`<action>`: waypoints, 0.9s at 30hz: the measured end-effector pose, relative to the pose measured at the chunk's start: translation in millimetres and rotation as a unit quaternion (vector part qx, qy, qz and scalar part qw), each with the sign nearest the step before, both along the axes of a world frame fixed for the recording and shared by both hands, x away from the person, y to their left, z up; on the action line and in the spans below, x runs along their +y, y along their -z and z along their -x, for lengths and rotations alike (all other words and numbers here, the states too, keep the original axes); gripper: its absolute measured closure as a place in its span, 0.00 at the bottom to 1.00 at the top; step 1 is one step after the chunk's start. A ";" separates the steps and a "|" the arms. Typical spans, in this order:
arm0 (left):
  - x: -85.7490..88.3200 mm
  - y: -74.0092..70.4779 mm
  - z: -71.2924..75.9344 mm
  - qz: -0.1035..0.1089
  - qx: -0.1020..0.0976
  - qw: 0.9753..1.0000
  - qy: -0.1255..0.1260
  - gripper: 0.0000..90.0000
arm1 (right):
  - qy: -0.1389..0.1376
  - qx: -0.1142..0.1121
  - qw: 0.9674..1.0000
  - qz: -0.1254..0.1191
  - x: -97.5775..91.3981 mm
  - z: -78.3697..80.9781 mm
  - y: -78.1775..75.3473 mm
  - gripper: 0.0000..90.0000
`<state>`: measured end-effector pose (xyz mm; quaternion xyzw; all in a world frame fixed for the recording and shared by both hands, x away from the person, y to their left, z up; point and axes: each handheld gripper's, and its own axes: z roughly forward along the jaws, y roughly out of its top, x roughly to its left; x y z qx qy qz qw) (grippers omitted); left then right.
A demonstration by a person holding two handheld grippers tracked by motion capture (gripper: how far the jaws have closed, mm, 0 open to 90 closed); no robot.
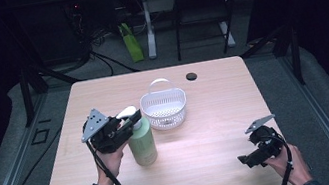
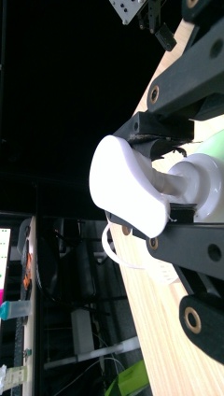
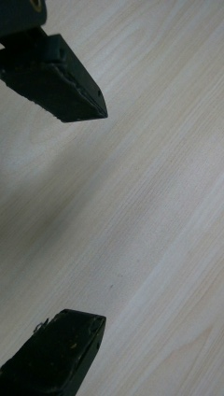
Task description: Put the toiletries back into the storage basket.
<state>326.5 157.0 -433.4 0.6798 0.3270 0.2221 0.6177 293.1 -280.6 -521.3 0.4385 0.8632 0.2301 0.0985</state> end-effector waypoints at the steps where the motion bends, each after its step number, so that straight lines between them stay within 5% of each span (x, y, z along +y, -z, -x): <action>1: -0.2 -0.2 0.0 -0.001 0.000 1.000 0.000 0.74 | -0.002 0.000 1.000 0.001 -0.2 -0.2 0.2 0.02; 27: 0.0 -14.9 2.0 -0.007 -0.012 1.000 -0.001 0.74 | -0.002 0.001 1.000 0.001 -1.2 -0.4 0.9 0.02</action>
